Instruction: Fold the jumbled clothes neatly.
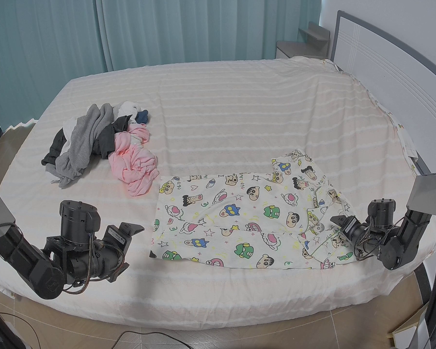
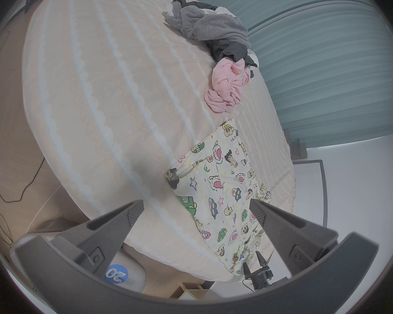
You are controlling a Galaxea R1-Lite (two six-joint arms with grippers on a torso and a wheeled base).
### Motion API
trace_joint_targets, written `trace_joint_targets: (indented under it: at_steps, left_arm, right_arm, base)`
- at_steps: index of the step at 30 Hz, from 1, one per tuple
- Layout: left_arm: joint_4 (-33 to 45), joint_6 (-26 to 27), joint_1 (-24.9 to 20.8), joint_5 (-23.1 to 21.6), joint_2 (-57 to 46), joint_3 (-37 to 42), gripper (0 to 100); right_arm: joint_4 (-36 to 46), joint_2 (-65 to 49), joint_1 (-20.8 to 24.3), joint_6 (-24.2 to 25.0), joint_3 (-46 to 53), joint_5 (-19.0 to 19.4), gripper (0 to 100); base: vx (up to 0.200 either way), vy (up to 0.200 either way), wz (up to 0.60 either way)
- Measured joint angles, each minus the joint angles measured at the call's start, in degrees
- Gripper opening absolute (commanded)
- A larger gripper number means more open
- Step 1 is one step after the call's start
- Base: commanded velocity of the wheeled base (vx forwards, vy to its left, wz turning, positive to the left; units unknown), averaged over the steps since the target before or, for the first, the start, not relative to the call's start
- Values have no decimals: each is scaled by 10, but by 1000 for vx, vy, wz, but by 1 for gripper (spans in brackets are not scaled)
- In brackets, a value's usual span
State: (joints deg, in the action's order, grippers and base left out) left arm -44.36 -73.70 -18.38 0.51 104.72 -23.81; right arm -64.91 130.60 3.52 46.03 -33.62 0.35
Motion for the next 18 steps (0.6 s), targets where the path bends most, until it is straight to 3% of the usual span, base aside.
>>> trace_joint_targets:
  at_steps: [6,7,18]
  left_arm:
    - [0,0,0,0,0,0,100]
    - [0,0,0,0,0,0,100]
    - [0,0,1,0,0,-1,100]
  right_arm:
    - [0,5,2,0,-5,0,100]
    - [0,6,2,0,-6,0,0]
    - [0,17,3,0,-9,-5,0]
  base:
    - [0,0,0]
    - [0,0,0]
    - [0,0,0]
